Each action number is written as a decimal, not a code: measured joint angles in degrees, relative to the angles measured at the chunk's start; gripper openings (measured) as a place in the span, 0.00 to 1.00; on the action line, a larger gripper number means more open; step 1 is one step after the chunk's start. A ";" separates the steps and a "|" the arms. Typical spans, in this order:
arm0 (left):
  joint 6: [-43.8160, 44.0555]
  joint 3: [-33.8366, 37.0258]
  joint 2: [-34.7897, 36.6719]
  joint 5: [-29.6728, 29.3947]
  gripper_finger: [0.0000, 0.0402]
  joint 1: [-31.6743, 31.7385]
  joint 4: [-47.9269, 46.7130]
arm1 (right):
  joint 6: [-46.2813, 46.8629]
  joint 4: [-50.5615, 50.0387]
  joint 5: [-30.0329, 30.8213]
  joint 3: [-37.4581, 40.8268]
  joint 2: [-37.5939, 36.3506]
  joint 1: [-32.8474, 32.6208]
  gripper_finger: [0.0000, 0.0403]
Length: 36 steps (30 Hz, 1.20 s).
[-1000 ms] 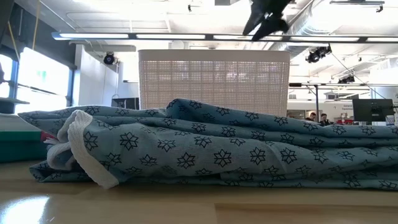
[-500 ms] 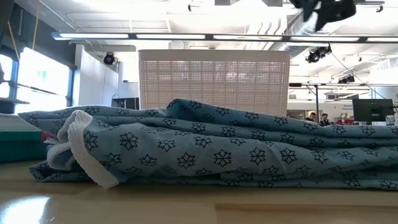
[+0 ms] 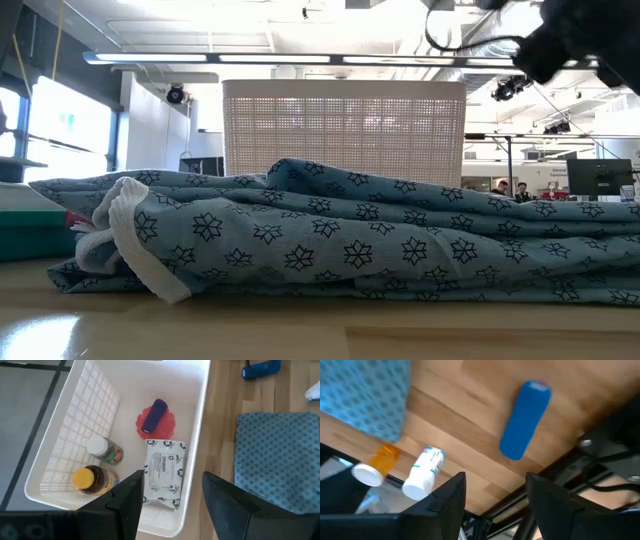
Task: Pick & place medical supplies in basket/bin
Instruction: Put the blue bandage into the white bin
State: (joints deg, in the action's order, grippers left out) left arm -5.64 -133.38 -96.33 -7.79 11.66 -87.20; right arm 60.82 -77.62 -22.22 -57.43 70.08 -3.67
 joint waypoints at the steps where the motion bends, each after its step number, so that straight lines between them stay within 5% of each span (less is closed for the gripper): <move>1: 0.00 0.00 0.00 0.00 0.58 -0.02 -0.02 | 0.77 1.81 -0.34 1.58 0.00 -1.13 0.49; 14: 1.43 -0.09 0.27 10.51 0.58 -0.15 0.52 | 15.07 14.52 2.21 14.88 -0.02 -6.16 0.49; 36: 1.89 -0.07 0.33 10.45 0.58 -0.04 0.10 | 19.30 25.27 7.35 24.70 -0.04 -6.13 0.53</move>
State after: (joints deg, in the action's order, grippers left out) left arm -3.76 -133.45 -96.01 2.66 11.62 -87.10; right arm 80.12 -52.35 -14.86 -32.73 70.04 -9.80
